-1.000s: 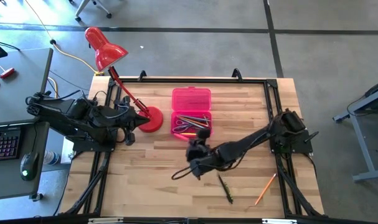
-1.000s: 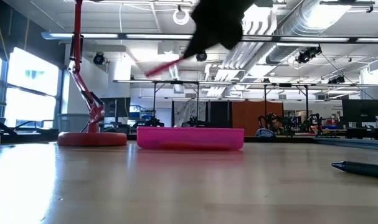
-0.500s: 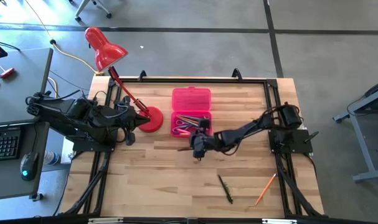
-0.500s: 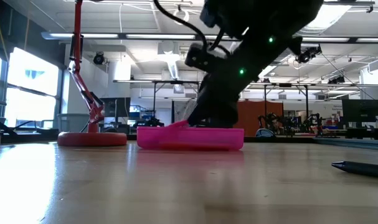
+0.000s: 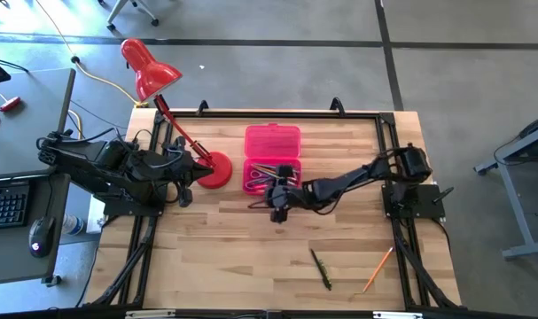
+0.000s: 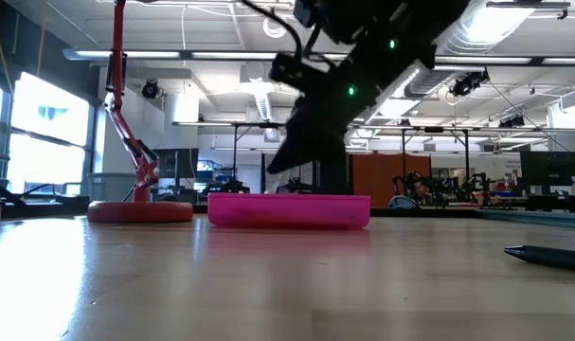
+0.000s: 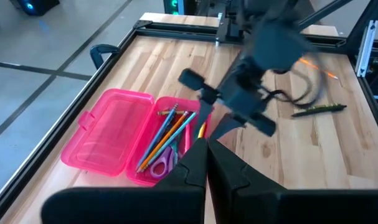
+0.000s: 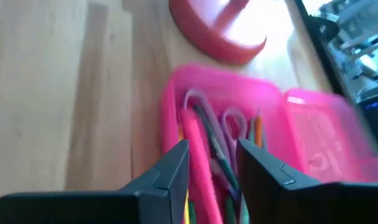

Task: Pick & place school supplies into a supply box
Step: Put the orange pencil into the pink supply box

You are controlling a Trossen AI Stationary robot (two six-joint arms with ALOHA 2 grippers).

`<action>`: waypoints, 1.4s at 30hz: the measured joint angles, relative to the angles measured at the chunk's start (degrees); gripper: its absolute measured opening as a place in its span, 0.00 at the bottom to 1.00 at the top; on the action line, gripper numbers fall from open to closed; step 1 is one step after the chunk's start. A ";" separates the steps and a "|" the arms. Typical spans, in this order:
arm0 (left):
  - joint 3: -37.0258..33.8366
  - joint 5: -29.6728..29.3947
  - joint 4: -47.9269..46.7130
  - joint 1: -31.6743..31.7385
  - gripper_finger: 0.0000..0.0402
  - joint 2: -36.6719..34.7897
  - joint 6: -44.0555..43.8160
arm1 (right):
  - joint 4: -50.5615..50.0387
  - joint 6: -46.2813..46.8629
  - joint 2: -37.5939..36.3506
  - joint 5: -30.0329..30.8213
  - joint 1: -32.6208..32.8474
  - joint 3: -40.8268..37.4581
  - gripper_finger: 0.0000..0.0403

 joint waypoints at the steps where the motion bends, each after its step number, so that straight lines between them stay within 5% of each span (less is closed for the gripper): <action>1: 0.00 0.02 0.02 0.00 0.10 0.00 -0.02 | -1.41 0.30 -0.24 0.83 0.86 1.19 0.29; 9: 0.04 0.49 -0.17 0.02 0.10 0.00 -0.02 | -21.38 13.17 -6.16 -3.21 11.26 5.94 0.29; 16: 0.06 1.24 0.01 0.02 0.10 0.00 -1.30 | -40.61 38.78 -10.96 -6.34 22.26 6.04 0.29; 24: 0.04 1.15 0.39 0.02 0.10 0.00 -1.51 | -65.92 62.06 -13.45 -27.29 32.25 6.04 0.29; 29: 0.04 1.11 0.41 0.02 0.10 0.00 -1.51 | -69.81 54.70 -13.47 -38.54 37.27 6.04 0.29; 33: 0.04 1.13 0.37 0.02 0.10 0.00 -2.27 | -67.51 40.39 -13.47 -39.38 41.06 6.04 0.29; 42: 0.04 1.15 0.31 0.02 0.10 0.00 -3.23 | -52.56 40.71 -13.52 -37.97 47.74 -1.13 0.29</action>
